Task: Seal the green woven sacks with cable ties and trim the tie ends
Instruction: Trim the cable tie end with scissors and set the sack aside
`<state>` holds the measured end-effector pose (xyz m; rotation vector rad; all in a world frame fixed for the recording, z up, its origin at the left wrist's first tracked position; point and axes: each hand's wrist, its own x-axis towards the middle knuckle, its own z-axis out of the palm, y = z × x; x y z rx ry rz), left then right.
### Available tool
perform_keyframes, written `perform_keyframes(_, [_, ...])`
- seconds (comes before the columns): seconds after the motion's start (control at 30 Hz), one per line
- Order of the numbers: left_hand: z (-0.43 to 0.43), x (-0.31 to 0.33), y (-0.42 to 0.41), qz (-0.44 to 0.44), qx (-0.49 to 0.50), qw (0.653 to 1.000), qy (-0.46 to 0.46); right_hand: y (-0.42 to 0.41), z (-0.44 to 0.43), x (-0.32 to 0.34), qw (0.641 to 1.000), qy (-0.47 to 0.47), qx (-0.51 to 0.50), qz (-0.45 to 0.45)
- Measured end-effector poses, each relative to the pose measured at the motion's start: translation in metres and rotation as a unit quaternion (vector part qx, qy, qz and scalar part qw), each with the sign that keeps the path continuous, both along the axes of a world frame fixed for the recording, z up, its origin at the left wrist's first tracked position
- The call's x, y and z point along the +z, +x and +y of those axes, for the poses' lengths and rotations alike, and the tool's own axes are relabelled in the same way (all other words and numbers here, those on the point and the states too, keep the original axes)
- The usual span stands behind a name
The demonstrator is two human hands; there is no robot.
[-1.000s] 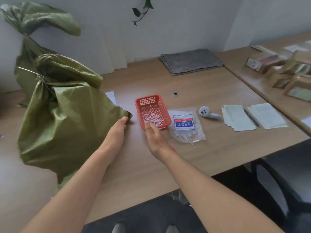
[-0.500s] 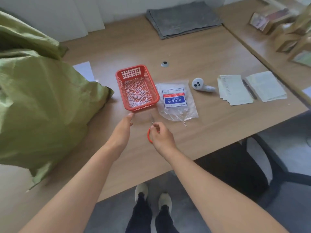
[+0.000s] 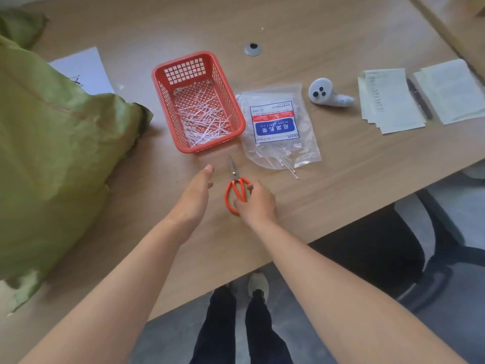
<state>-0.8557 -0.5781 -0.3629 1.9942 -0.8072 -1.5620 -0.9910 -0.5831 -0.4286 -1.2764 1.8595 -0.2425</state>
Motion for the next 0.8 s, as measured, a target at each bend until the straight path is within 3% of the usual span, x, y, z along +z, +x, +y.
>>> perform_keyframes(0.27, [-0.003,-0.01,0.001,0.003,-0.005,1.0,0.003,0.003,-0.008,-0.016,0.993,-0.011,0.059,0.106])
perform_keyframes(0.57, [0.002,-0.005,-0.001,0.004,0.006,1.0,0.006,0.014,0.004,-0.018,0.983,-0.02,0.098,0.152])
perform_keyframes(0.67, [0.007,0.002,0.003,0.008,0.016,1.0,0.01,0.014,0.013,-0.012,0.99,0.004,0.094,0.103])
perform_keyframes(0.8, [0.012,0.023,0.006,0.002,0.043,0.999,-0.008,0.02,0.015,0.008,0.999,0.016,0.021,-0.044])
